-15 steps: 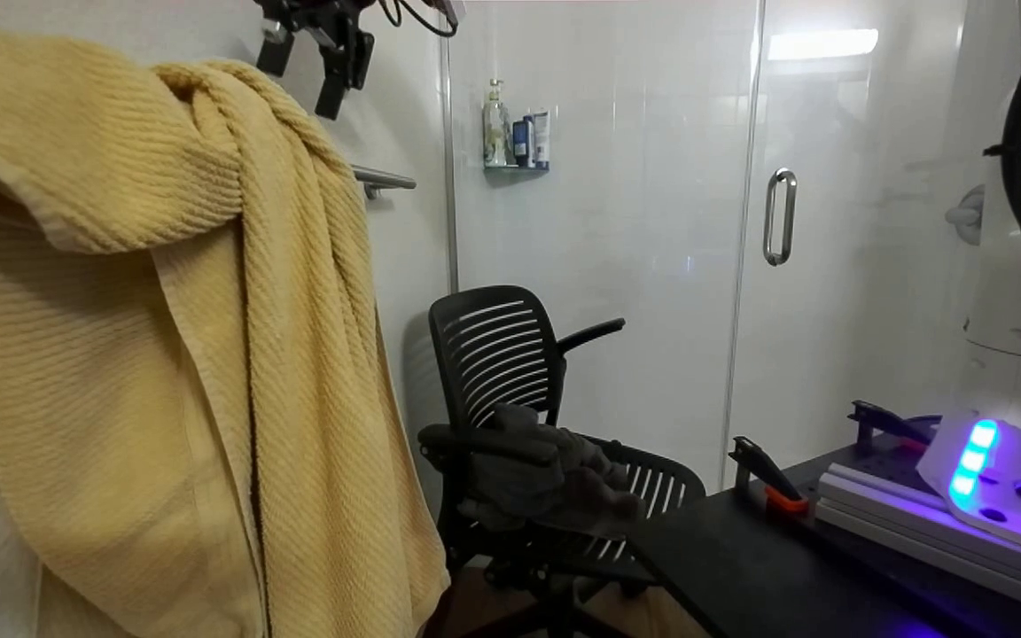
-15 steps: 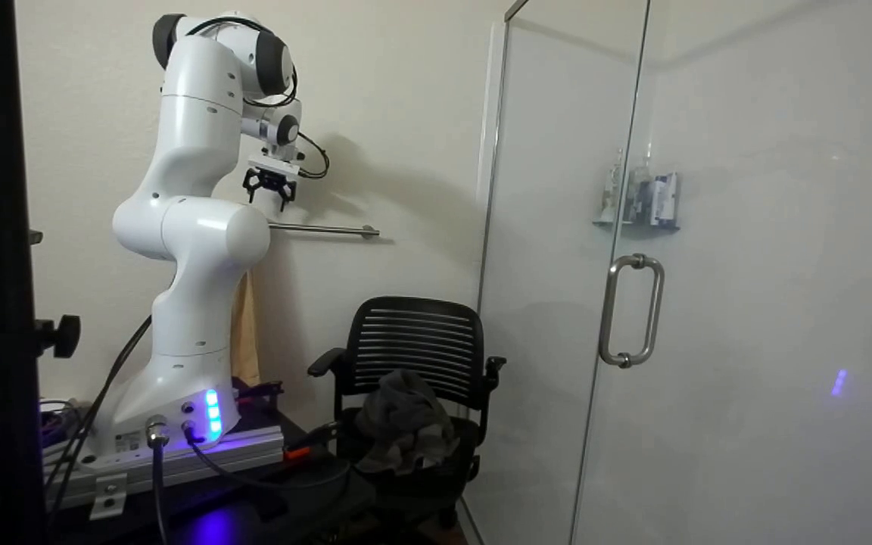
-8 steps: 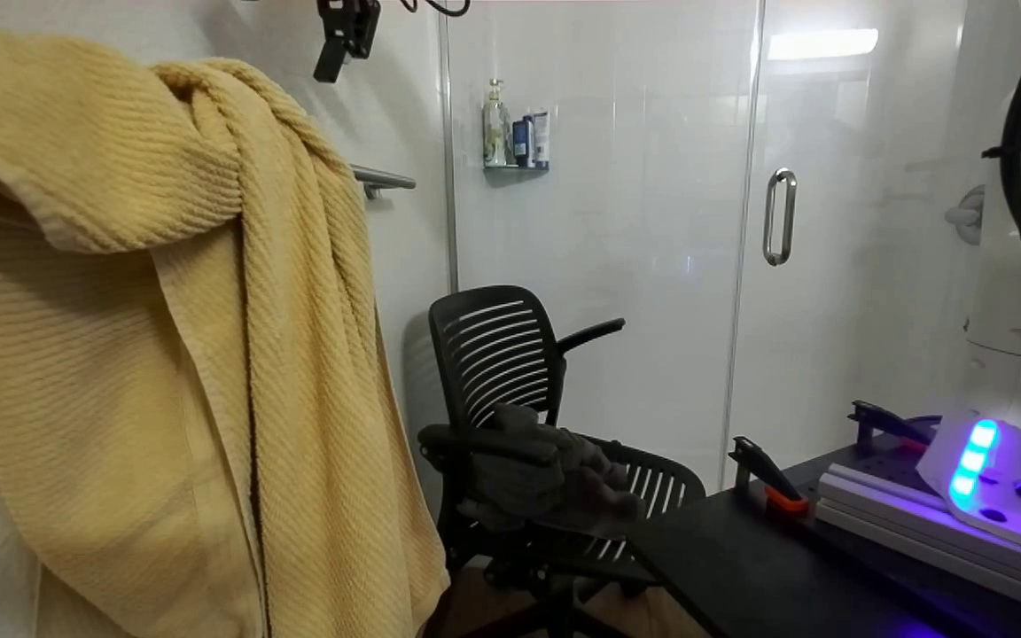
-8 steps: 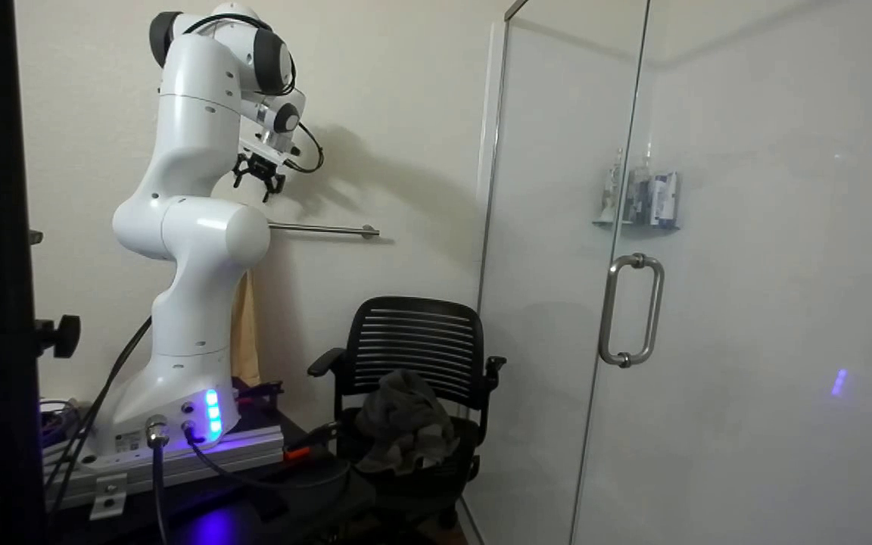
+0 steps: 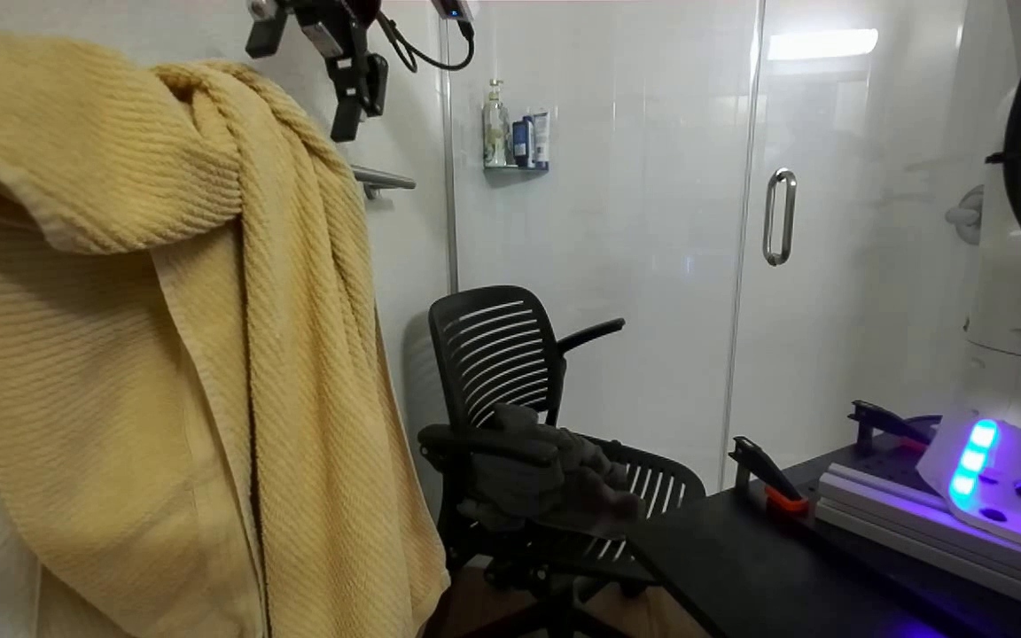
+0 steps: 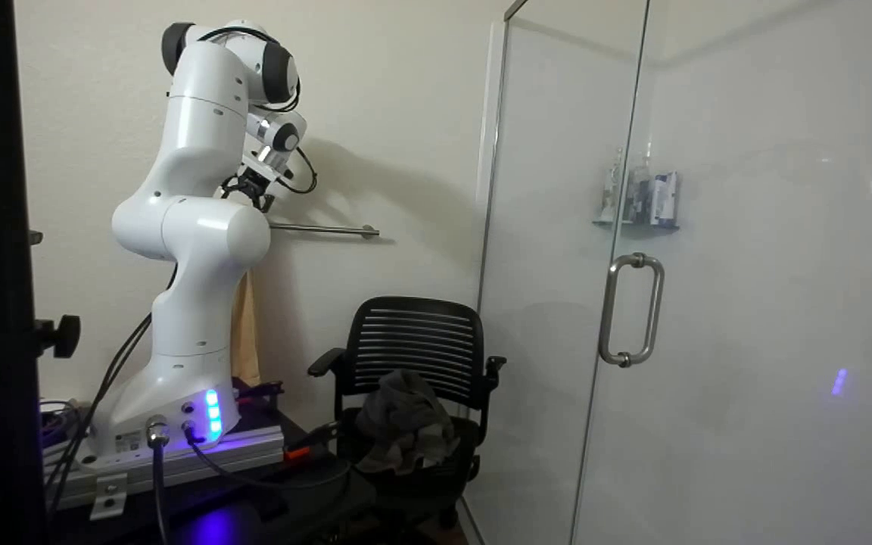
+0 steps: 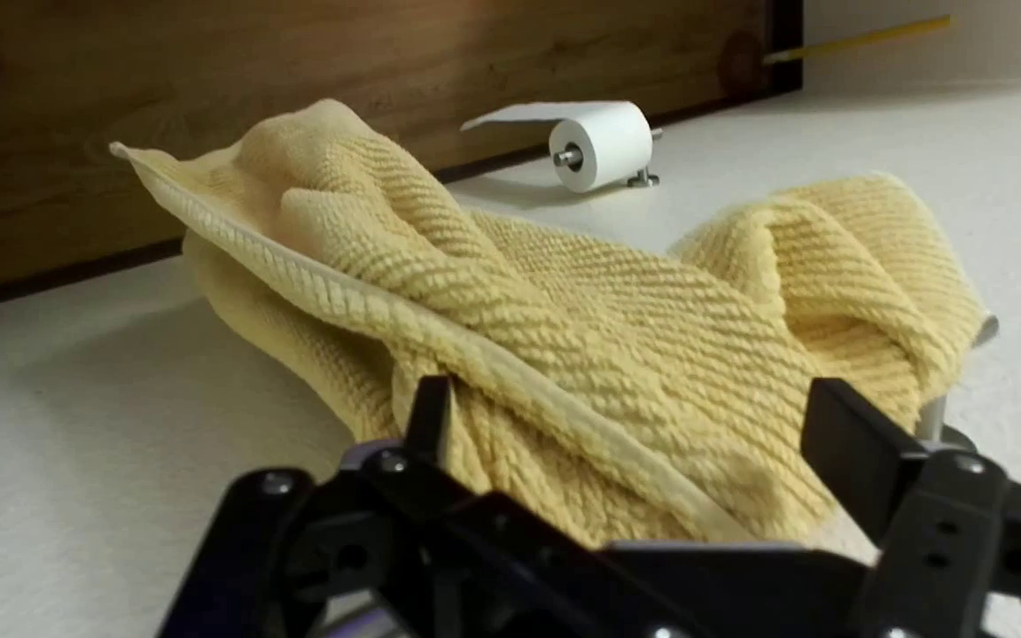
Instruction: Remove the towels from the rail and place them on the seat of the black chair
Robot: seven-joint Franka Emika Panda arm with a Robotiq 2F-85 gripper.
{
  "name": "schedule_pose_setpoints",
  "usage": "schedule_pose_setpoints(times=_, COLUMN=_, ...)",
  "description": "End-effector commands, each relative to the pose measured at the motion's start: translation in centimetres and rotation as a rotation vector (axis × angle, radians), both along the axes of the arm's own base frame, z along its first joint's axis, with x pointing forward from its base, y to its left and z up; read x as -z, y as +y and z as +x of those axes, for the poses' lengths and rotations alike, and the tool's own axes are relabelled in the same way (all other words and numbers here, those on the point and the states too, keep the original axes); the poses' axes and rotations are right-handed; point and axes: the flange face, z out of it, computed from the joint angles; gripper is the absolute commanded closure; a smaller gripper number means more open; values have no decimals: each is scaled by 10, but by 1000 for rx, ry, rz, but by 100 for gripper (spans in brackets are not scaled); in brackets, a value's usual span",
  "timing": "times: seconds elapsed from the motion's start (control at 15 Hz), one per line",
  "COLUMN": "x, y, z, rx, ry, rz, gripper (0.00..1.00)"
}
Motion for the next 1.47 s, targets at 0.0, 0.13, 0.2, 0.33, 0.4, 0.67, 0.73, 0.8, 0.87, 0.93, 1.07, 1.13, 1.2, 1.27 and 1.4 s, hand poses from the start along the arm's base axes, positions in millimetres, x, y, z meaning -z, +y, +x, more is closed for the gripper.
schedule_pose_setpoints(times=0.0, x=30, y=3, z=-10, rx=-89, ry=-1, rz=-83, gripper=0)
schedule_pose_setpoints(times=0.13, x=46, y=4, z=-9, rx=-144, ry=-32, rz=-106, gripper=4)
schedule_pose_setpoints(times=0.2, x=49, y=3, z=-8, rx=-168, ry=-67, rz=-118, gripper=26)
schedule_pose_setpoints(times=0.33, x=58, y=3, z=-7, rx=-218, ry=-132, rz=-166, gripper=31)
schedule_pose_setpoints(times=0.4, x=59, y=2, z=-7, rx=-236, ry=-159, rz=-178, gripper=37)
schedule_pose_setpoints(times=0.67, x=59, y=2, z=-8, rx=-298, ry=-291, rz=-212, gripper=67)
schedule_pose_setpoints(times=0.73, x=58, y=4, z=-8, rx=-308, ry=-322, rz=-205, gripper=73)
schedule_pose_setpoints(times=0.8, x=56, y=5, z=-8, rx=-325, ry=-357, rz=-190, gripper=80)
schedule_pose_setpoints(times=0.87, x=55, y=7, z=-8, rx=-339, ry=-389, rz=-172, gripper=88)
schedule_pose_setpoints(times=0.93, x=54, y=8, z=-9, rx=-348, ry=-411, rz=-156, gripper=93)
schedule_pose_setpoints(times=1.07, x=55, y=9, z=-10, rx=-357, ry=-447, rz=-132, gripper=55)
schedule_pose_setpoints(times=1.13, x=56, y=8, z=-10, rx=-359, ry=-460, rz=-124, gripper=54)
schedule_pose_setpoints(times=1.2, x=56, y=7, z=-10, rx=-365, ry=-470, rz=-117, gripper=49)
schedule_pose_setpoints(times=1.27, x=57, y=5, z=-10, rx=-370, ry=-476, rz=-114, gripper=42)
schedule_pose_setpoints(times=1.4, x=57, y=4, z=-11, rx=-373, ry=-483, rz=-86, gripper=47)
